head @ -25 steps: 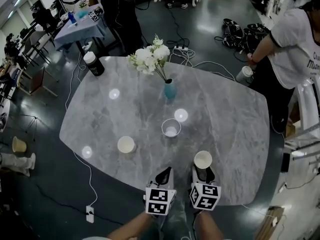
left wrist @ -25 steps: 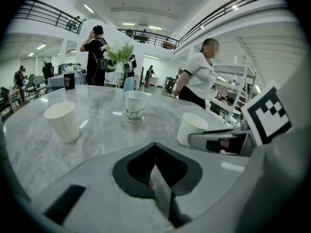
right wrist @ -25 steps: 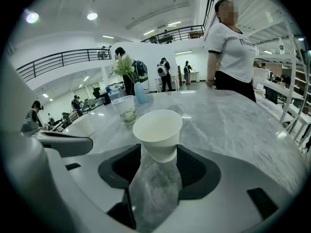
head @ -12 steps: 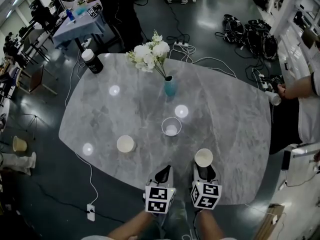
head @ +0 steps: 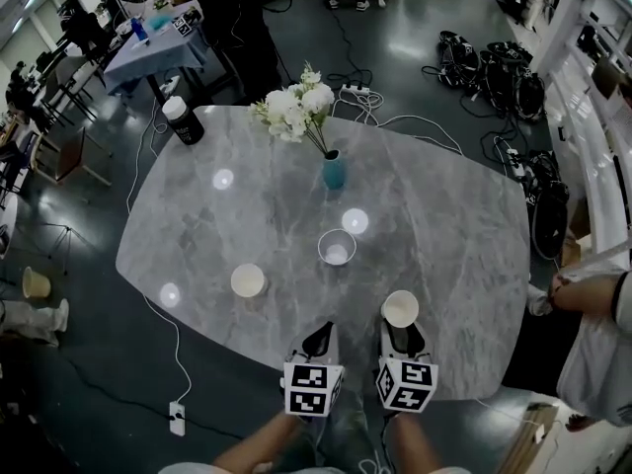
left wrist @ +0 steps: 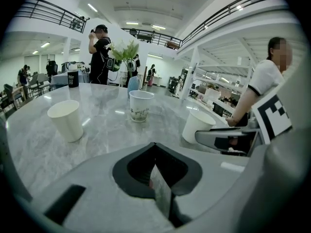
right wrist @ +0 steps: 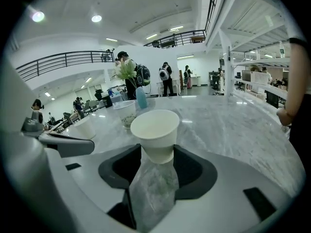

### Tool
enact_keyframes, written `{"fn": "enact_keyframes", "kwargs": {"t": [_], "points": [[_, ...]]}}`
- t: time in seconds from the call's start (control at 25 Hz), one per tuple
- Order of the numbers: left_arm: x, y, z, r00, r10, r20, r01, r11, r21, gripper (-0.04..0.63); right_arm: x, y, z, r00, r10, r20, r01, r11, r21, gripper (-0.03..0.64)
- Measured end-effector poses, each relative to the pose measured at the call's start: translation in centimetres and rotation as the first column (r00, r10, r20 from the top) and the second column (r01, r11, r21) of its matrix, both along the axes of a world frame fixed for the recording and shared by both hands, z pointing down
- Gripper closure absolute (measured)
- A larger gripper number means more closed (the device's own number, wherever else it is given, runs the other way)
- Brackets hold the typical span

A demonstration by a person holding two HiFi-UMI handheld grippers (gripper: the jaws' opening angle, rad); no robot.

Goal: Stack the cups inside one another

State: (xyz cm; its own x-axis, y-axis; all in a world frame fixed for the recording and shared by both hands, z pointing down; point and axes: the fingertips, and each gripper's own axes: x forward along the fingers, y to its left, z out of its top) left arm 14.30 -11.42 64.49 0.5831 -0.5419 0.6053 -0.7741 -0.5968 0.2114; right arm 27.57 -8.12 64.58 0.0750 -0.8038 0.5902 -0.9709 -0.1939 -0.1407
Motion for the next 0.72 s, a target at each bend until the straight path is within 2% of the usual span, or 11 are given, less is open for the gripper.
{"fn": "enact_keyframes", "kwargs": {"t": [0.28, 0.56, 0.72], "points": [[-1.2, -1.2, -2.1, 0.999, -0.043, -0.020, 0.044, 0.999, 0.027, 0.598, -0.8, -1.6, -2.7, 1.000, -0.022, -0.002, 0.022, 0.999, 0.037, 0.427], [-3.4, -3.6, -5.1, 0.992, -0.111, -0.053, 0.114, 0.991, 0.073, 0.598, -2.8, -5.1, -6.3, 0.997, -0.076, -0.019, 0.077, 0.992, 0.098, 0.427], [-4.3, -4.5, -6.2, 0.991, -0.124, -0.057, 0.128, 0.989, 0.076, 0.598, -3.7, -7.1, -8.3, 0.994, -0.103, -0.024, 0.105, 0.986, 0.131, 0.427]]}}
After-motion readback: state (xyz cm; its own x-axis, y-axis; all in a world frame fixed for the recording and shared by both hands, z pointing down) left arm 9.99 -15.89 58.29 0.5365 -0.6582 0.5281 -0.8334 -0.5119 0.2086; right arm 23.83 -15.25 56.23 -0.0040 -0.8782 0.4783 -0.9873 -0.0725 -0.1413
